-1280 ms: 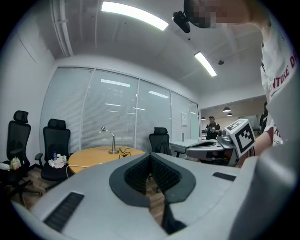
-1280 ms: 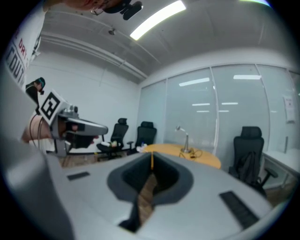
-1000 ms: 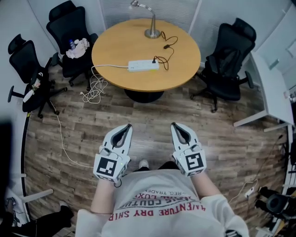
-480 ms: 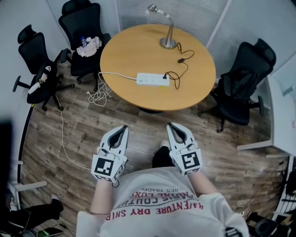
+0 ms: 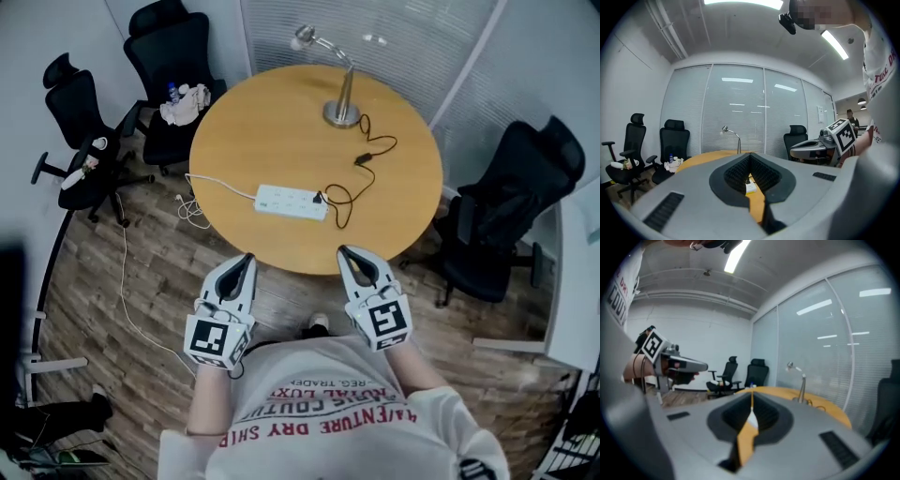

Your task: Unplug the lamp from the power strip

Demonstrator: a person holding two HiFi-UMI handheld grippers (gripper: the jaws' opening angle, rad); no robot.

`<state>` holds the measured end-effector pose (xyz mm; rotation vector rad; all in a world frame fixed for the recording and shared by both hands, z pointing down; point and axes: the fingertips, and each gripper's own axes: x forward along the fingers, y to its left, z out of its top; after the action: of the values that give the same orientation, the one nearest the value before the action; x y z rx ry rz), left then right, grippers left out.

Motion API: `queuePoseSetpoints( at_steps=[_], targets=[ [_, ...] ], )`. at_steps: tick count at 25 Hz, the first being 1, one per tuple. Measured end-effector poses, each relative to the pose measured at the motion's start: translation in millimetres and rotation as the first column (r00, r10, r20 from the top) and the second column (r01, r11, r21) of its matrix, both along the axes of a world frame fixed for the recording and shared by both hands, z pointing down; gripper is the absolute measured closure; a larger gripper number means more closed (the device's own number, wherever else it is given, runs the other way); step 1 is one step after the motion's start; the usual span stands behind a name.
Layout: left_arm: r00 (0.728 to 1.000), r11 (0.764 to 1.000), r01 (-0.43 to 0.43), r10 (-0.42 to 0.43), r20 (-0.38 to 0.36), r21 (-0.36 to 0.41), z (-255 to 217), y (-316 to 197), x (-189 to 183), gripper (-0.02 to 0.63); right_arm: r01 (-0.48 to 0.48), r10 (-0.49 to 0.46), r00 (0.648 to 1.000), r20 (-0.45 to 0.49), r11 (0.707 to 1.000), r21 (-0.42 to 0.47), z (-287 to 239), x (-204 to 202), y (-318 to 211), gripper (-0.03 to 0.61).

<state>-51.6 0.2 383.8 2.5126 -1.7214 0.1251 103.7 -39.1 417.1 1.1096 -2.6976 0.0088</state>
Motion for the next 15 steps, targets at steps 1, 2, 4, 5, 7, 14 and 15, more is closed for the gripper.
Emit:
queuePoseSetpoints(
  at_steps=[1, 2, 4, 5, 7, 14, 15],
  targets=[
    [1.0, 1.0, 0.004, -0.004, -0.004, -0.007, 3.4, -9.5, 6.8, 0.586, 0.005, -0.005, 1.0, -0.005, 1.0, -0.014, 4.7, 7.3, -8.8, 0.549],
    [1.0, 1.0, 0.003, -0.003, -0.007, -0.016, 6.7, -18.9, 14.0, 0.585, 0.006, -0.006, 1.0, -0.009, 1.0, -0.029, 9.4, 14.2, -17.8, 0.549],
    [1.0, 0.999, -0.014, 0.014, -0.001, -0.038, 13.4, -35.6, 27.6, 0.586, -0.001, 0.0, 1.0, -0.008, 0.998, -0.059, 18.2, 24.9, -34.4, 0.549],
    [1.0, 0.998, -0.023, 0.024, 0.008, -0.05, 17.4, -43.0, 32.8, 0.586, -0.004, 0.004, 1.0, -0.006, 0.997, -0.074, 23.0, 28.0, -41.4, 0.549],
    [0.999, 0.997, -0.034, 0.035, 0.018, -0.069, 26.4, -57.8, 37.9, 0.586, -0.008, 0.007, 1.0, -0.009, 0.995, -0.102, 33.1, 30.0, -52.9, 0.549],
    [0.995, 0.989, -0.095, 0.096, 0.005, -0.112, 54.0, -122.6, 31.1, 0.586, -0.047, 0.041, 0.998, -0.045, 0.986, -0.158, 50.7, 22.5, -101.9, 0.549],
    [0.994, 0.988, -0.107, 0.109, 0.01, -0.114, 56.1, -133.9, 29.0, 0.586, -0.062, 0.055, 0.997, -0.047, 0.984, -0.168, 51.6, 22.1, -110.7, 0.549]
  ],
)
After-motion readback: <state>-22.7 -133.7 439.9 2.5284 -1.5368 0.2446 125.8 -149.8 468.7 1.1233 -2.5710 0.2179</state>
